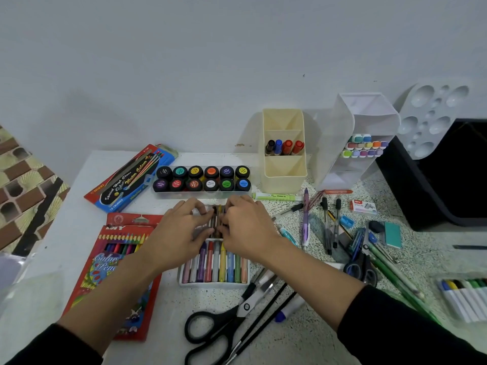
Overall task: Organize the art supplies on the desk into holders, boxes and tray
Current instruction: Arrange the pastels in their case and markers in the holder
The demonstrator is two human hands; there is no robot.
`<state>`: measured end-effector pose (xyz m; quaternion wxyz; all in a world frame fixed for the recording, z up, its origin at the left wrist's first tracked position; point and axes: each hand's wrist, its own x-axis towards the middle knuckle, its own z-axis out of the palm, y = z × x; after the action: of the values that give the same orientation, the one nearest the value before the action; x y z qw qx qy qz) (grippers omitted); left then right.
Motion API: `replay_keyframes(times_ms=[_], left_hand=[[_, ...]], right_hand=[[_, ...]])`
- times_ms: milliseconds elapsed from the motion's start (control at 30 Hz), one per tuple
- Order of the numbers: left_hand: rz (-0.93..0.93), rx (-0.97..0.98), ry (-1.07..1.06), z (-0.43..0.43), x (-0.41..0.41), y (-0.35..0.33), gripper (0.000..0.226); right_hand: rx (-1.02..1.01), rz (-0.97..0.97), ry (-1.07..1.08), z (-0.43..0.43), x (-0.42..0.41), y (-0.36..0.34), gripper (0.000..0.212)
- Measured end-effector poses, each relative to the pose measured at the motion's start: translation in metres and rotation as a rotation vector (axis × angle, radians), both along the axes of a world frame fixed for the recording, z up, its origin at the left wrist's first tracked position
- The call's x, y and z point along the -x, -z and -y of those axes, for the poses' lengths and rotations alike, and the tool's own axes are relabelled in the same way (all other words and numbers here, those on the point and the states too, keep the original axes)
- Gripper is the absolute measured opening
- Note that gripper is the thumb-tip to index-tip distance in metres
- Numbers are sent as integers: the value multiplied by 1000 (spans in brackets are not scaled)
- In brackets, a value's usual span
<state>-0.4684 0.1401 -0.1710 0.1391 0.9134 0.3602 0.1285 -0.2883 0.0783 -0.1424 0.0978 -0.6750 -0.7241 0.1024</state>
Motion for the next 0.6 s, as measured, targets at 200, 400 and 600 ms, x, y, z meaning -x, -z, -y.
replay_keyframes(times_ms=[200,400,600], left_hand=[[36,26,-69,6,2,-2,40],[91,11,-141,21,-16,-19,32],[228,145,49,48,-78,-26,16]], right_hand=[[-29,-81,2,-3,-4,7,24],[-116,-438,53,20,-31,2,26],[-238,-548,257,83,-96,-7,20]])
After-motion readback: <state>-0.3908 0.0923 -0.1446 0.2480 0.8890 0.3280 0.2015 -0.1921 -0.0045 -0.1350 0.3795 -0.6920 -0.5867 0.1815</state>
